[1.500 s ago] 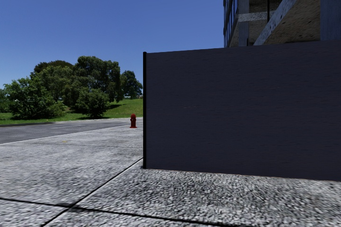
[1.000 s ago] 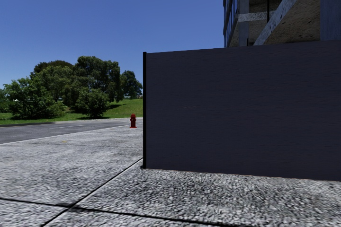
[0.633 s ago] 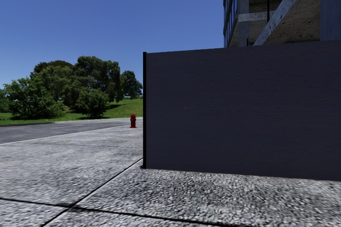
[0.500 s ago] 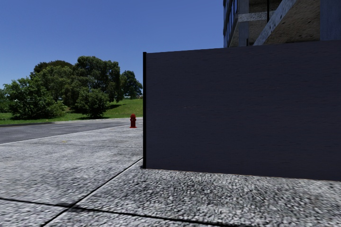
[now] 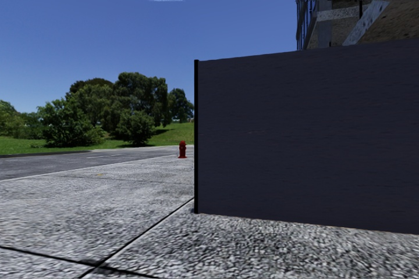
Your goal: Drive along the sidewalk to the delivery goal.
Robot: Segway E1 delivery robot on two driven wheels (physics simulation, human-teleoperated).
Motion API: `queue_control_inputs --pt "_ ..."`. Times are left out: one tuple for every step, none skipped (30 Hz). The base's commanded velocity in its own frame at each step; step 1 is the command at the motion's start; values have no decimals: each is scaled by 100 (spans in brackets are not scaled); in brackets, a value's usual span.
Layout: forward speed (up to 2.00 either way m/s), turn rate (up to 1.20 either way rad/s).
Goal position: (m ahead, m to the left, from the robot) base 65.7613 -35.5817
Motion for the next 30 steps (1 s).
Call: queue_control_inputs --pt "92 55" --pt "92 56" --pt "91 56" --pt "91 56" --pt "91 56" --pt "91 56" --pt "91 57" --pt "91 57" --pt "91 62" --pt "91 64" --pt "91 64" --pt "91 65" --pt "91 65" --pt "91 65" --pt "91 65" --pt "91 65" --pt "91 65" --pt "91 65" --pt "91 65" --pt "91 65" --pt "91 65" --pt "91 65" --pt "91 65" --pt "91 61" --pt "91 56" --pt "91 53" --pt "91 53" --pt "91 52" --pt "91 51" --pt "91 42"
